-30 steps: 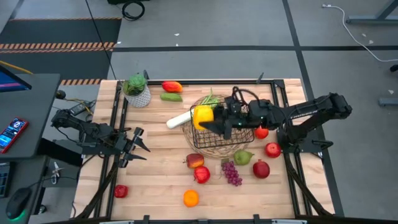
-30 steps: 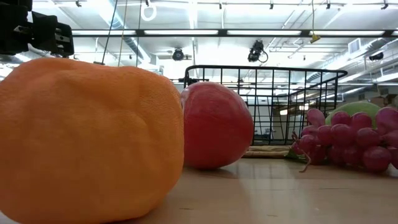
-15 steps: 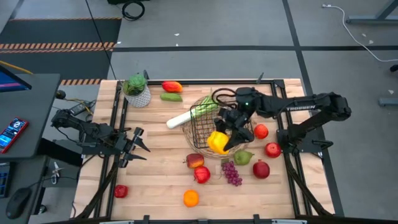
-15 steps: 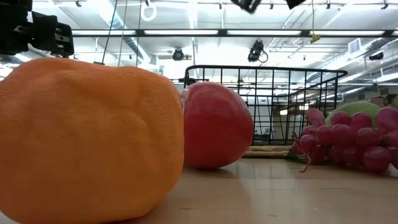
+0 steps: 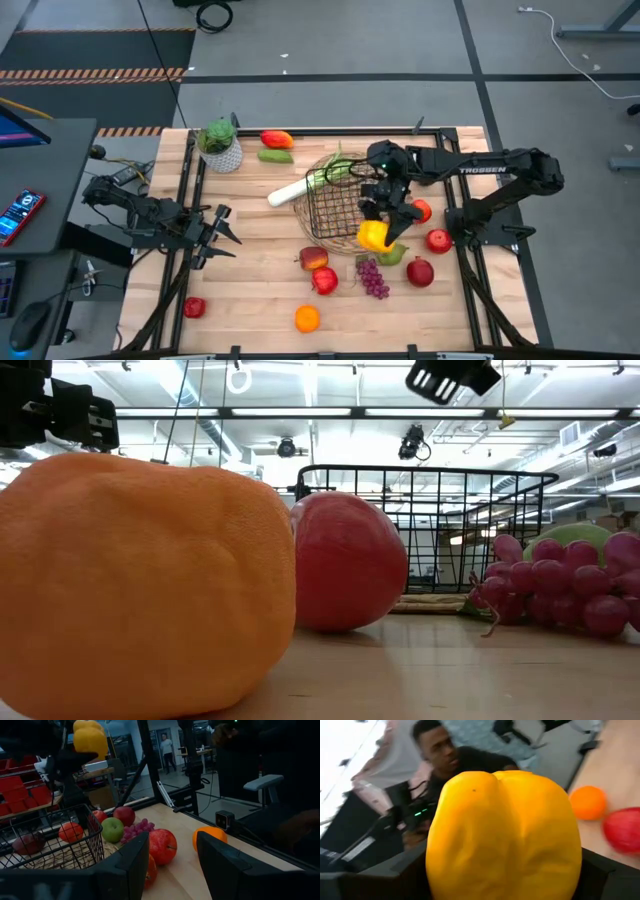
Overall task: Build produce basket
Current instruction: Put the bell pepper into the wire basket
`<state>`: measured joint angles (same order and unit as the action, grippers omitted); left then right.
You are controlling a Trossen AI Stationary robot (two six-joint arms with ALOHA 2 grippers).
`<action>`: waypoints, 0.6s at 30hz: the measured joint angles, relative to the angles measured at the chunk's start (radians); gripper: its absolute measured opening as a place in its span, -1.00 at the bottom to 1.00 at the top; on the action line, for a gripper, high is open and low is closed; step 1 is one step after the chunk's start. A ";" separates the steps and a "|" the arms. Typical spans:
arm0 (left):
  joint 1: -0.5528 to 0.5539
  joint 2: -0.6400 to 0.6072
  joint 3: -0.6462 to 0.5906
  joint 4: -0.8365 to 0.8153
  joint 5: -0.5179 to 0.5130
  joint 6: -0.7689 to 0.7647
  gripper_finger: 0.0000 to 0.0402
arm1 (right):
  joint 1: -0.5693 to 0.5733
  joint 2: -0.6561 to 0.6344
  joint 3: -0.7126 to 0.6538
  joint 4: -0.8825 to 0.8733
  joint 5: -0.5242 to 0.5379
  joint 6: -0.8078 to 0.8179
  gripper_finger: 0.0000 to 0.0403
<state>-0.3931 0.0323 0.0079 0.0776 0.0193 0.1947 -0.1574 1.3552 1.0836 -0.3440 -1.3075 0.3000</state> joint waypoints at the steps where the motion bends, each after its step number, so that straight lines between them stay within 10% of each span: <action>1: 0.000 0.000 0.000 0.000 0.000 0.000 -0.14 | -0.001 0.000 0.000 0.013 -0.029 0.015 0.67; 6: 0.000 0.000 0.000 0.000 0.000 0.000 -0.14 | -0.031 0.000 0.000 0.106 -0.032 0.138 0.67; 18: 0.000 0.000 0.000 0.000 0.000 0.000 -0.14 | -0.124 -0.001 0.000 -0.041 0.345 0.041 0.67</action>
<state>-0.3931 0.0326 0.0080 0.0774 0.0195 0.1946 -0.2809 1.3540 1.0836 -0.3850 -0.9628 0.3406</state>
